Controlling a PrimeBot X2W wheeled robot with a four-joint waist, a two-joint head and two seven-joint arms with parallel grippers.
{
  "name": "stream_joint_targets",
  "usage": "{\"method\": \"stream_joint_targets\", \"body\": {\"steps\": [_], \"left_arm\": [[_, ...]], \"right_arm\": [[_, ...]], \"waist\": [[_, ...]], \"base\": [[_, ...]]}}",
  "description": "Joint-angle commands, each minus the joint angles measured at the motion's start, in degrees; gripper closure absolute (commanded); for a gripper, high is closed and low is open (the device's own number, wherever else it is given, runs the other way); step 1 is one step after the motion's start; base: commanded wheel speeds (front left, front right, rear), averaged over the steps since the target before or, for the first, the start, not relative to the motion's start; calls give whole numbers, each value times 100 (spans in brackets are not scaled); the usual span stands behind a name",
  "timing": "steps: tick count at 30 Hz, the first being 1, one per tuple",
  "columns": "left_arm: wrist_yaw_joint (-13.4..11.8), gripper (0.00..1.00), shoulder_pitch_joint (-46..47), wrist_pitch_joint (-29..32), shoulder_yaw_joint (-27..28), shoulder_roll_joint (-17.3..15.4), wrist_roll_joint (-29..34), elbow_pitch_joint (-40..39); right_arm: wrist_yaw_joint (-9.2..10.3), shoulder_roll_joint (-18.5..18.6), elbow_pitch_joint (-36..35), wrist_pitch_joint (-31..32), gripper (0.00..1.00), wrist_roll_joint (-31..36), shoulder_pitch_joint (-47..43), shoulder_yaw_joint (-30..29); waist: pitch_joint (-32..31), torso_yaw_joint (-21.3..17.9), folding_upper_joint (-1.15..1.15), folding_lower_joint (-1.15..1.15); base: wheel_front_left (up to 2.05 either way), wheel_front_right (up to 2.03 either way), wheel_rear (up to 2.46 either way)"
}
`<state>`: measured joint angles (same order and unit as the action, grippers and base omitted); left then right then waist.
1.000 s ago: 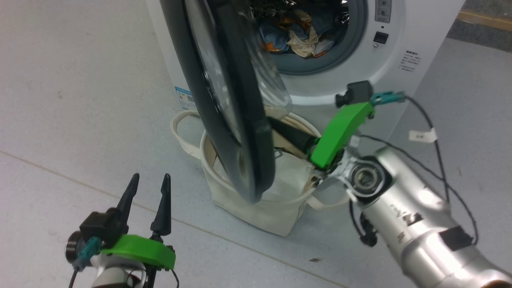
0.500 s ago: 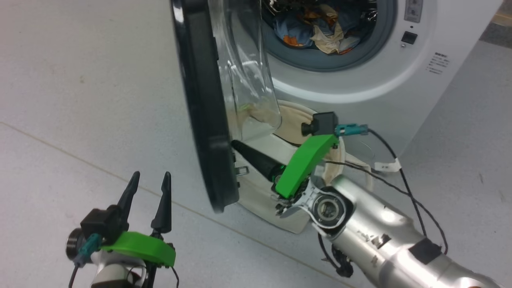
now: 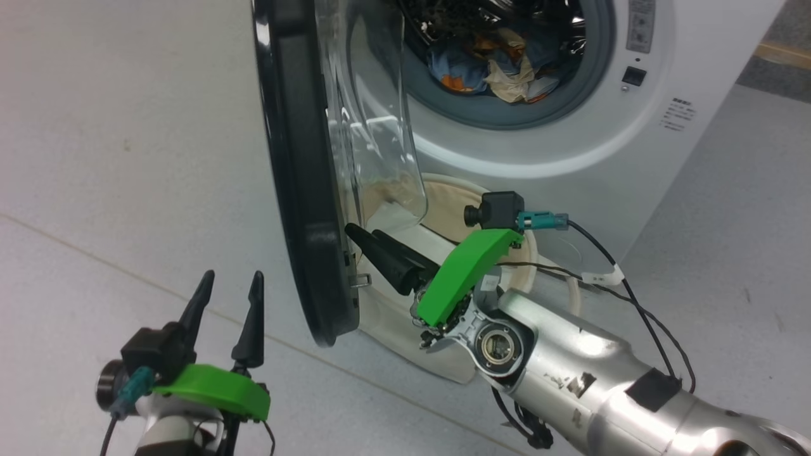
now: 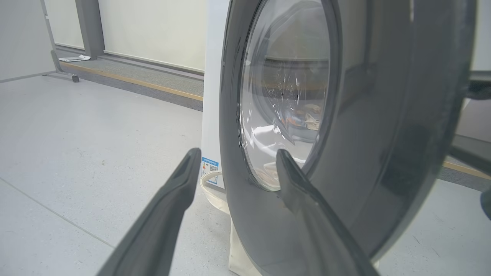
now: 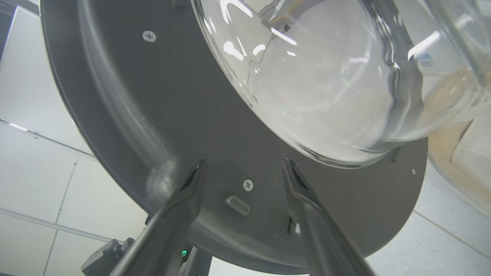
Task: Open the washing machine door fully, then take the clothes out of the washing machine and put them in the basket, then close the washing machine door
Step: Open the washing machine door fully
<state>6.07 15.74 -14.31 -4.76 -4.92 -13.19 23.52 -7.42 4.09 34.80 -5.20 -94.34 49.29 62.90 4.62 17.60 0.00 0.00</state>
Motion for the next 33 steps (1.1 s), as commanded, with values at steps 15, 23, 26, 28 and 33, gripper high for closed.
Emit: {"method": "stream_joint_targets", "body": {"steps": [15,23,26,28,33], "left_arm": [[-18,0,8,33,724,-926,-147,-306],[-34,0,-165,260,1125,-1382,-379,-658],[-36,0,-230,354,1226,-1507,-450,-771],[-35,0,-267,412,1277,-1578,-488,-830],[-41,0,-330,506,1407,-1701,-608,-958]], "right_arm": [[-7,246,163,-974,0,1638,81,-310],[-7,467,-304,-978,0,3803,-700,-2063],[-7,487,-586,-979,0,4524,-1100,-2710],[-7,468,-781,-979,0,4932,-1364,-3086],[-7,428,-1211,-979,0,5729,-1976,-3840]], "waist": [[-412,-848,0,0],[-449,-1381,0,0],[-464,-1564,0,0],[-473,-1679,0,0],[-474,-1898,0,0]], "base": [[0,0,0],[0,0,0],[0,0,0],[0,0,0],[0,0,0]]}}
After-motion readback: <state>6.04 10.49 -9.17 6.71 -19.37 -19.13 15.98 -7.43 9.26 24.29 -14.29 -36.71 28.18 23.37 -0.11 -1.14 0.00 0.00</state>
